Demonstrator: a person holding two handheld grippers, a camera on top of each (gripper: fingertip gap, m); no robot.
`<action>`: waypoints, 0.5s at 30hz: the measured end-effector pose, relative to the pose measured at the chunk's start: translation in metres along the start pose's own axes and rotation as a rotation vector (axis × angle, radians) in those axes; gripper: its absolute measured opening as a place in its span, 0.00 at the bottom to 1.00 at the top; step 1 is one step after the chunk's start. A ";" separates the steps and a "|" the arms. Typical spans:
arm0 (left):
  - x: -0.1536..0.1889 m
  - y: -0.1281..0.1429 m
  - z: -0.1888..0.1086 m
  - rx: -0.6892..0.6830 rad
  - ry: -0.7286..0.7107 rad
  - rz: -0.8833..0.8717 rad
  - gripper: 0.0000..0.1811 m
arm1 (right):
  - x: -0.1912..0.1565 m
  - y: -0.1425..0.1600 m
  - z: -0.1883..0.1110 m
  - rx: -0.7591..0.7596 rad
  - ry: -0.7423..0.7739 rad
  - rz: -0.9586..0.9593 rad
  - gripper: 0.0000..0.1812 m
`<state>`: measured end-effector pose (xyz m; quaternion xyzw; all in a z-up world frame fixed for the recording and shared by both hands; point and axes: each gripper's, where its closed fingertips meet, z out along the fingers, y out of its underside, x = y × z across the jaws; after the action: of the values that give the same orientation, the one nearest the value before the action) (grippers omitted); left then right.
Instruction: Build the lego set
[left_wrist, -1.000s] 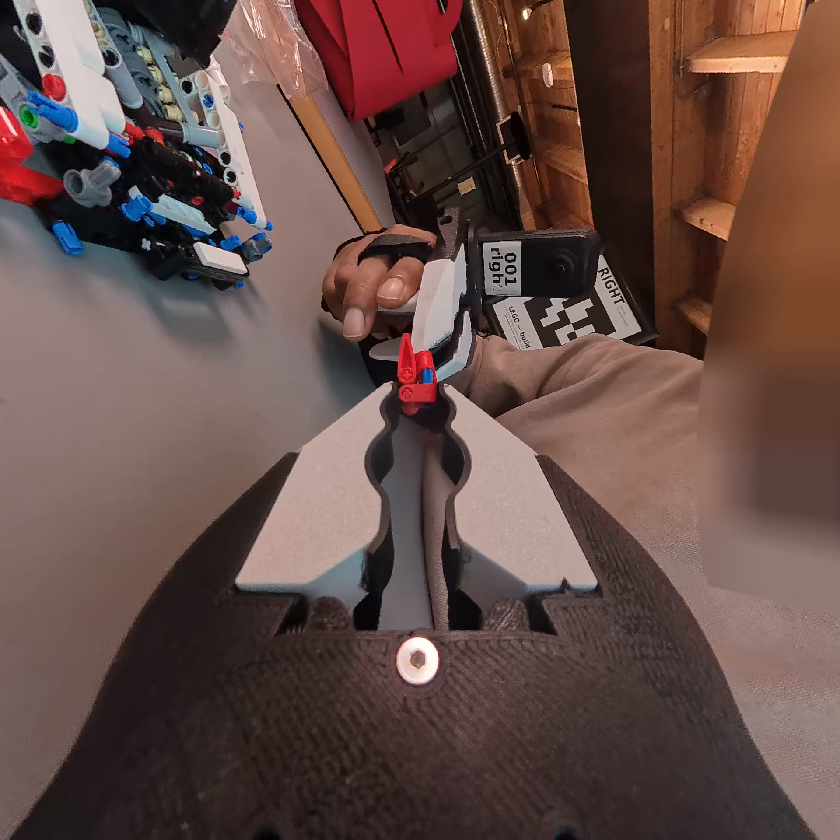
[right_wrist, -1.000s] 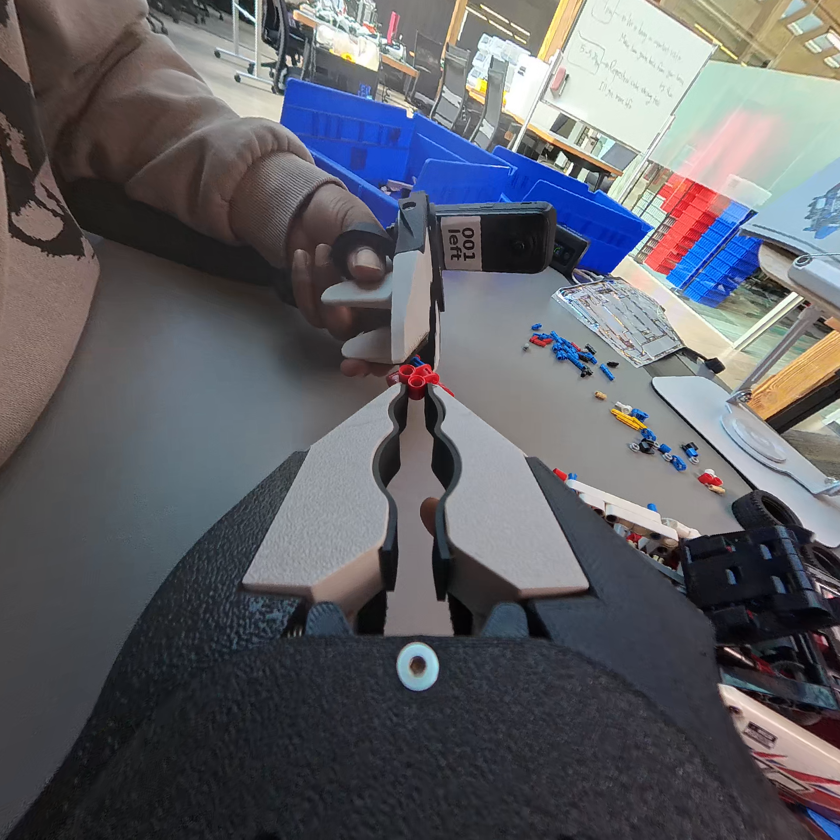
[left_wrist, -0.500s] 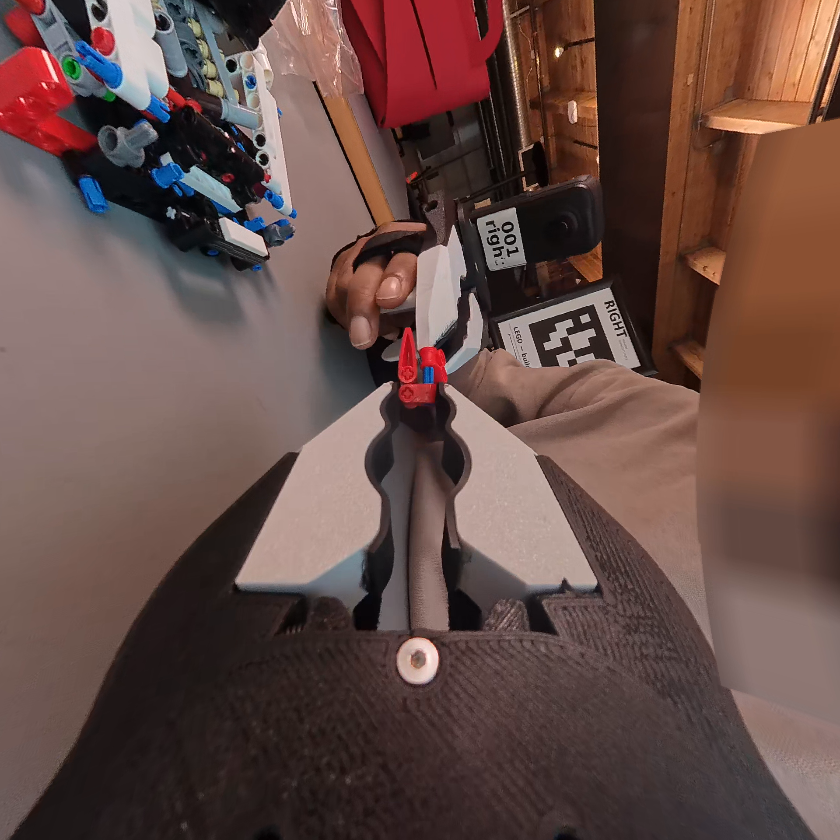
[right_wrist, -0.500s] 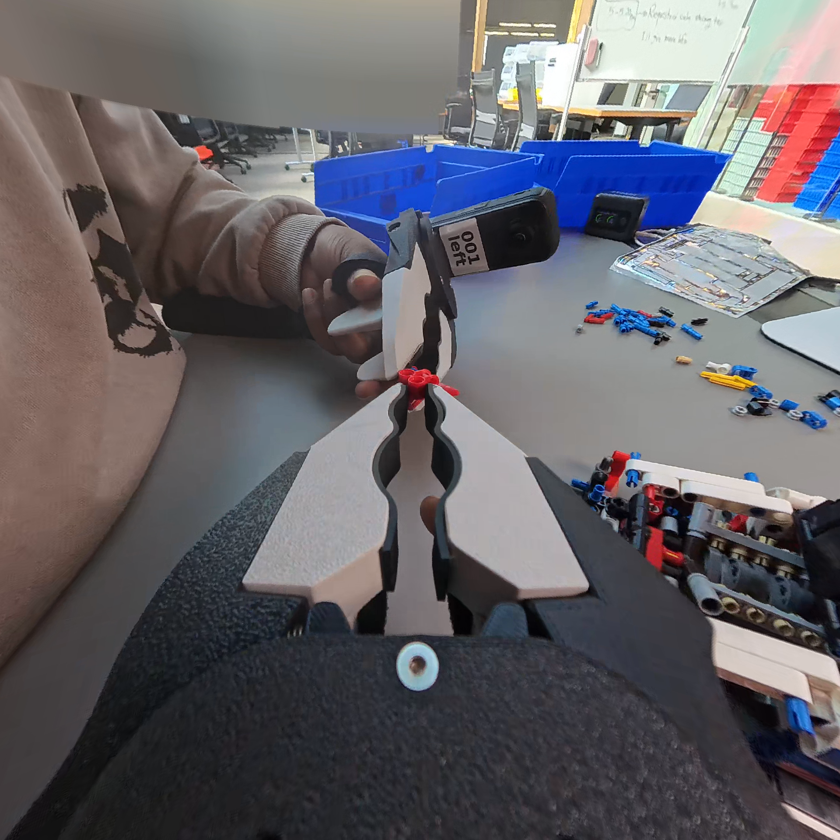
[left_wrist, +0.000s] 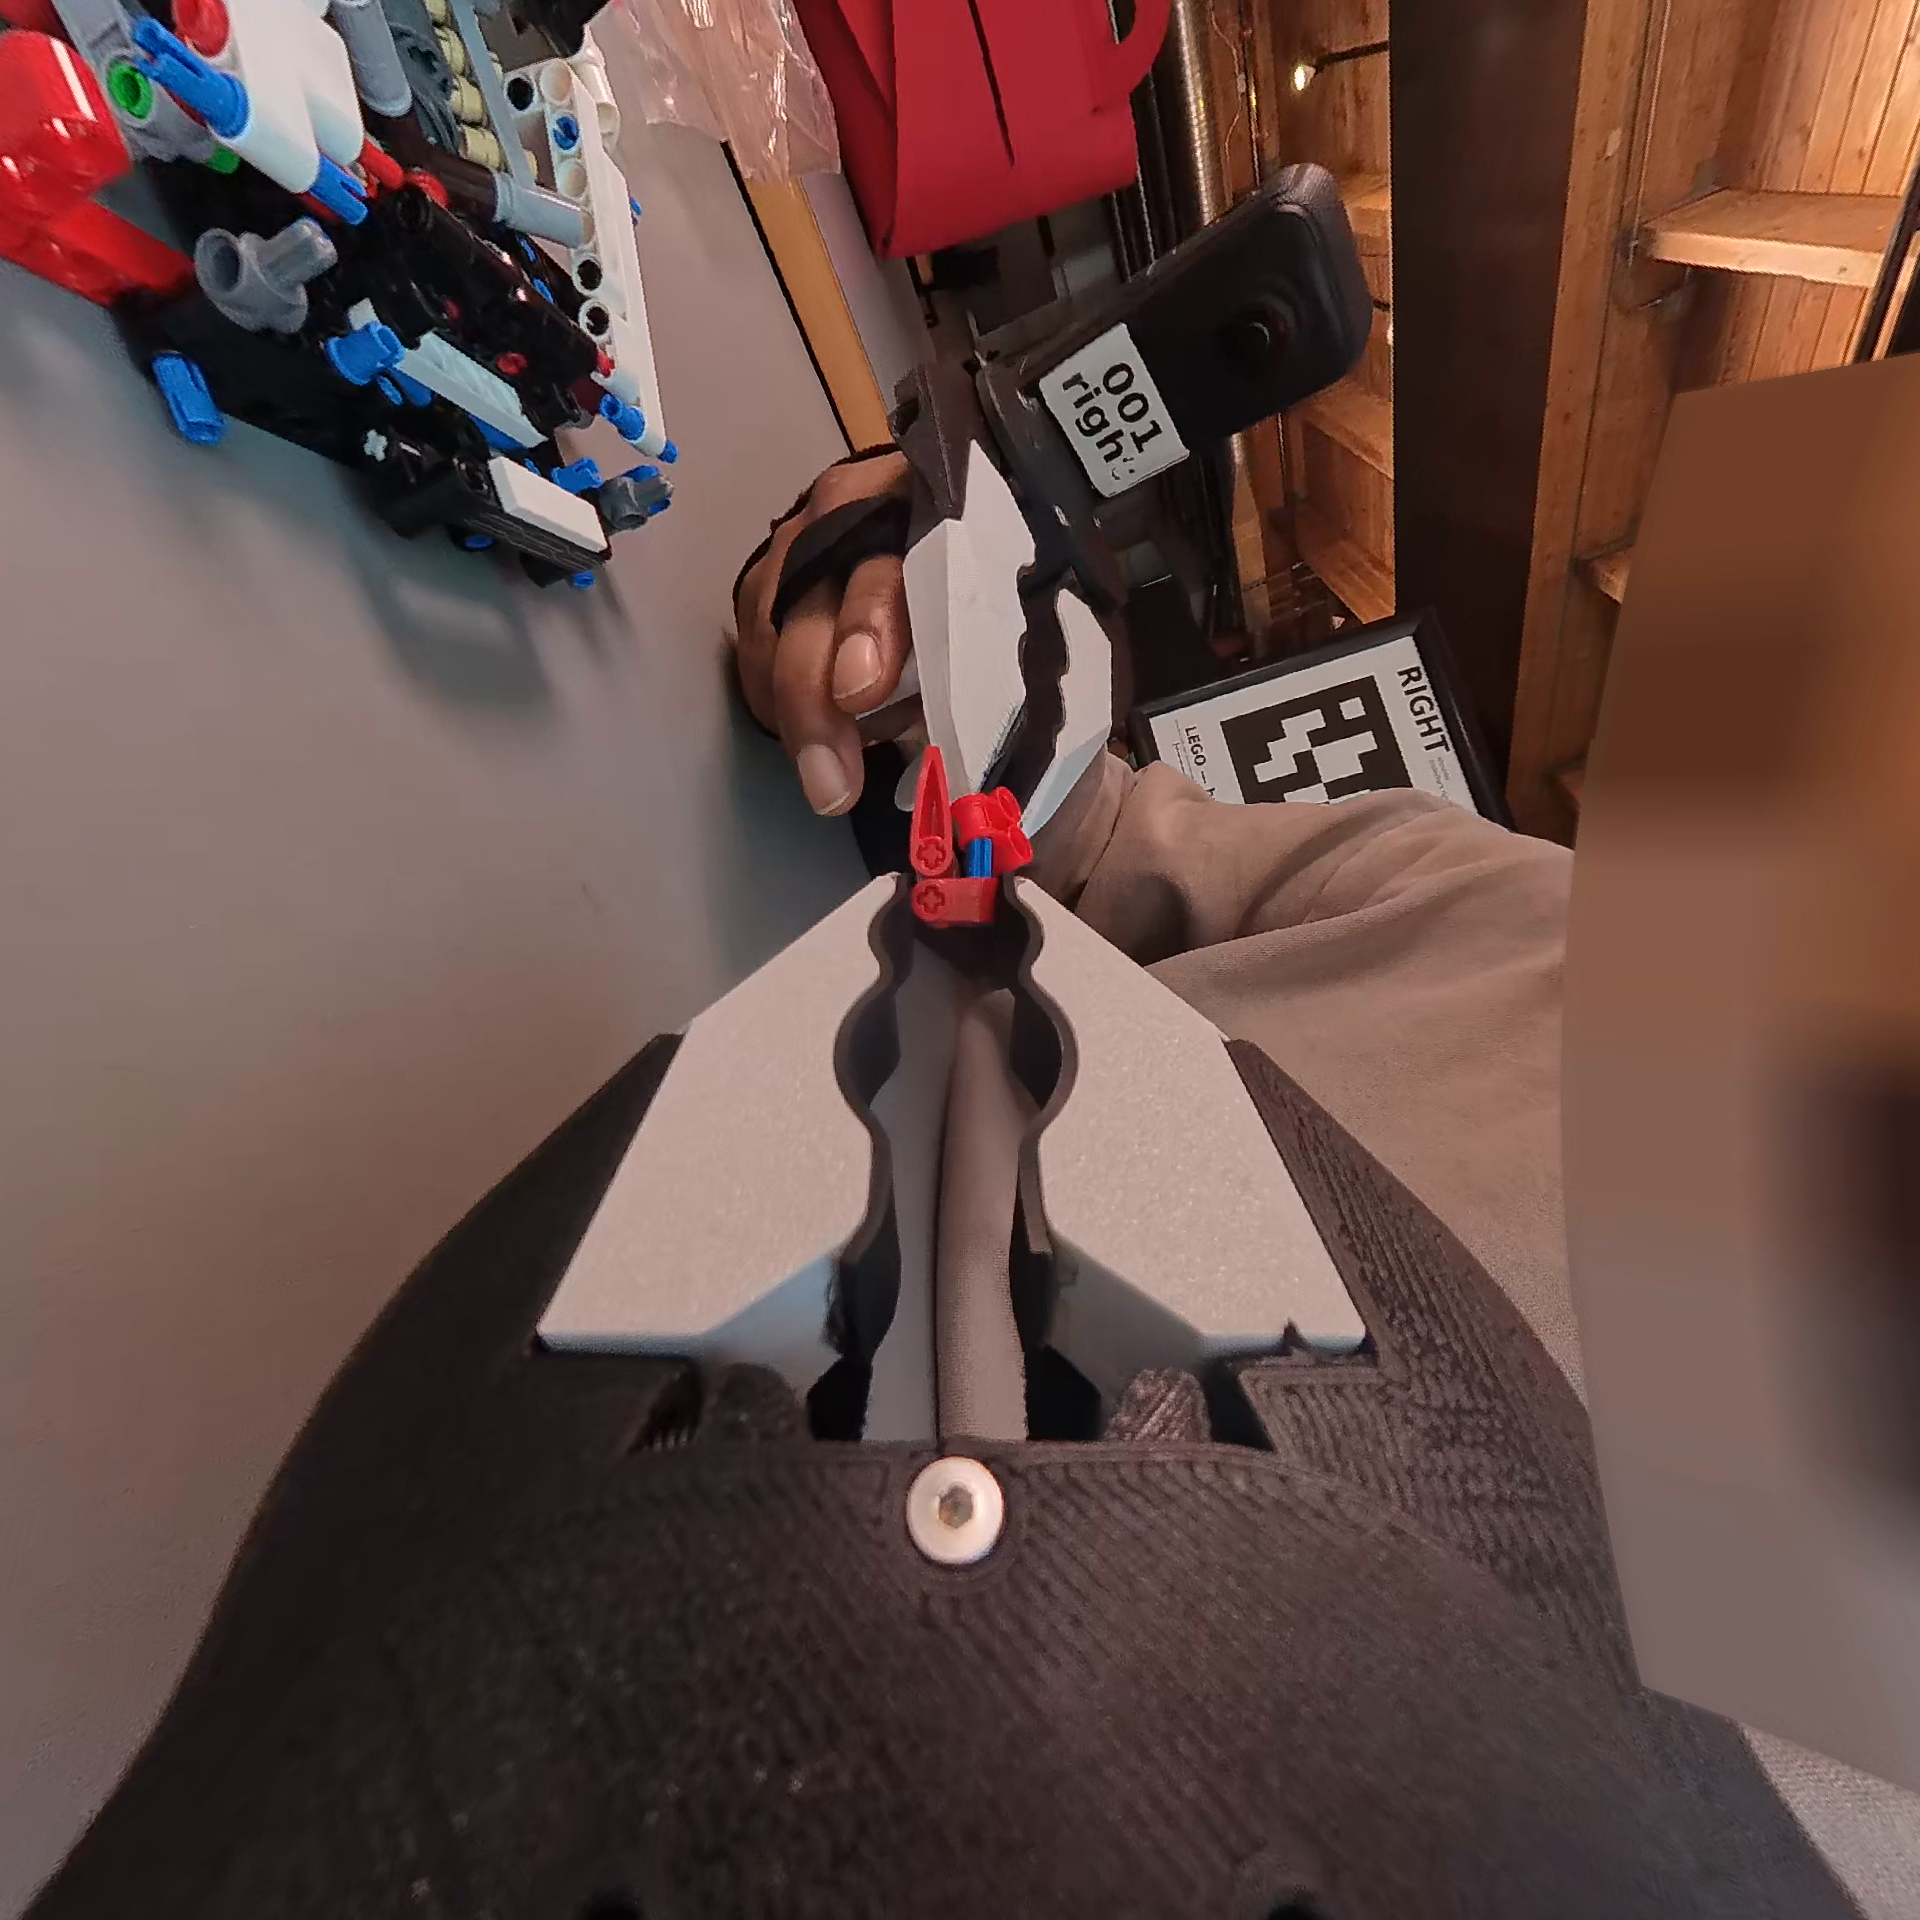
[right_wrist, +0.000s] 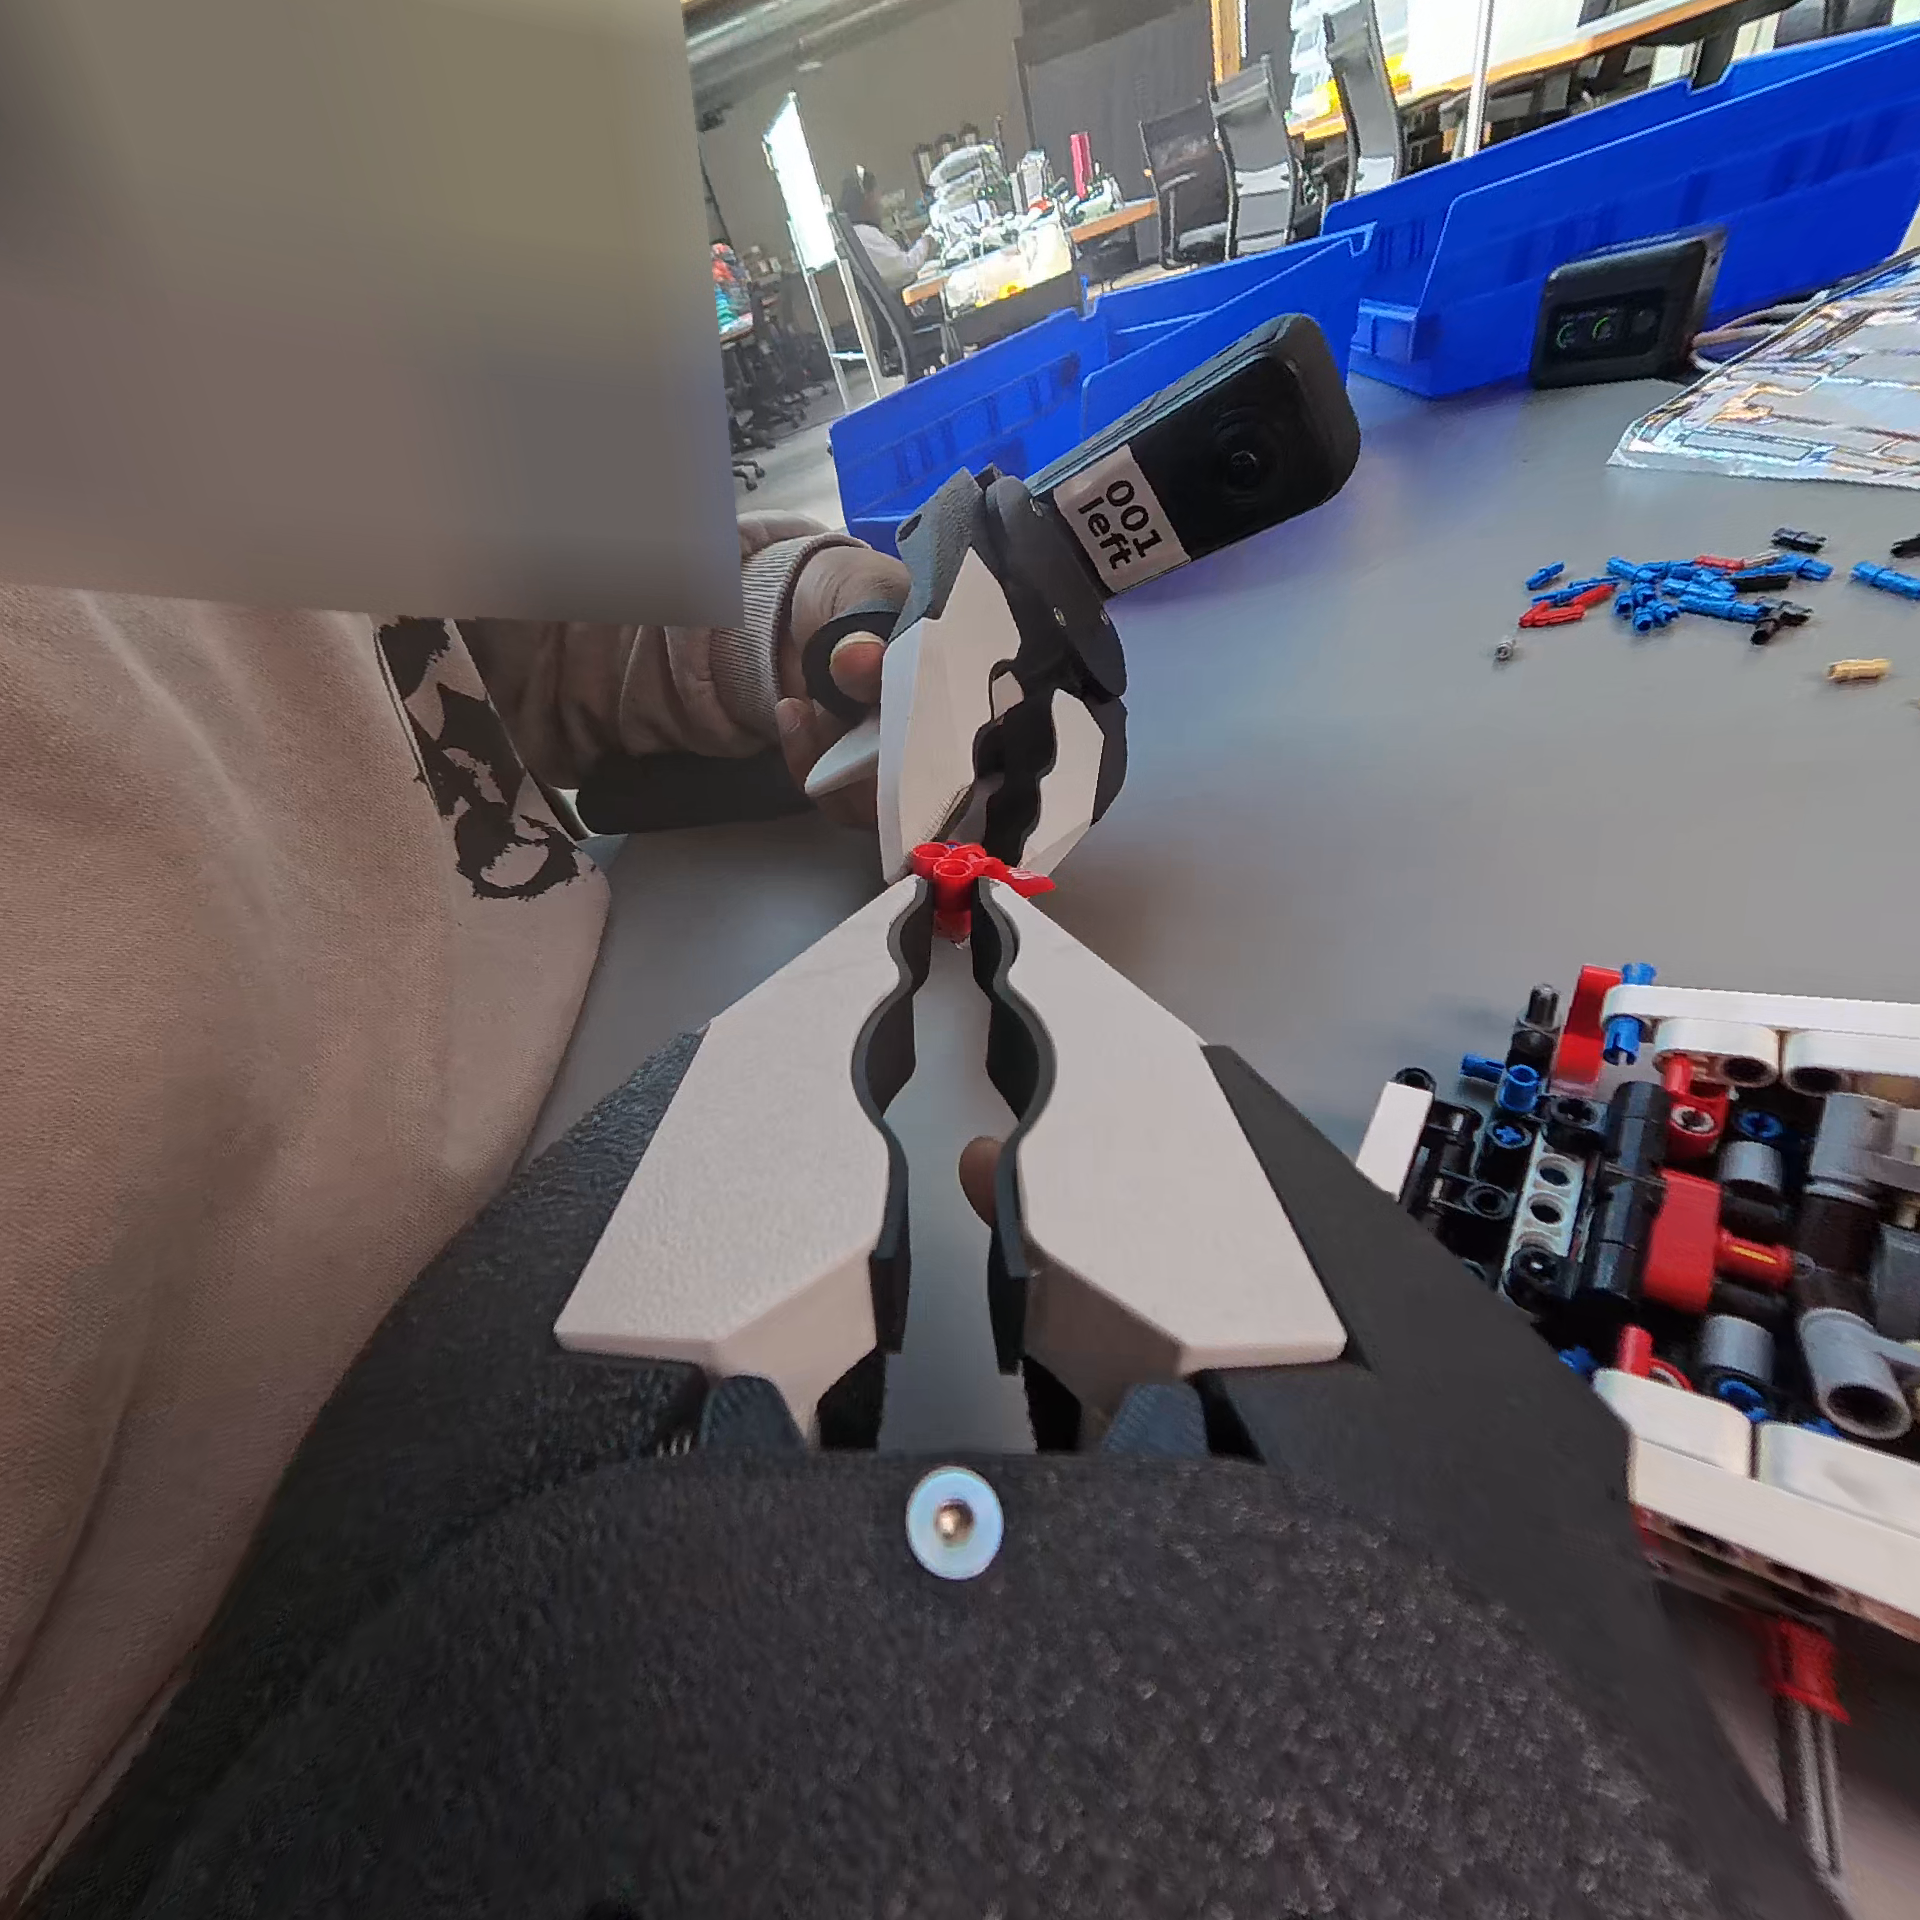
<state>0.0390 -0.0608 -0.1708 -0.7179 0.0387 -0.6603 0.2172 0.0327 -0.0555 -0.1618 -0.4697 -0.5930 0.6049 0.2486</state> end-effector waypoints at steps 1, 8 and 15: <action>0.000 0.000 0.000 -0.002 -0.001 -0.001 0.07 | 0.000 0.000 0.000 -0.002 -0.005 0.004 0.02; -0.001 0.008 0.001 -0.045 0.012 -0.008 0.07 | -0.006 0.006 0.001 -0.059 -0.040 -0.062 0.02; 0.004 0.032 0.012 -0.166 0.069 -0.016 0.07 | -0.027 0.016 -0.001 -0.200 -0.132 -0.206 0.02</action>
<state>0.0581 -0.0874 -0.1793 -0.7106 0.0953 -0.6807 0.1503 0.0495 -0.0806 -0.1699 -0.3879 -0.7104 0.5437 0.2218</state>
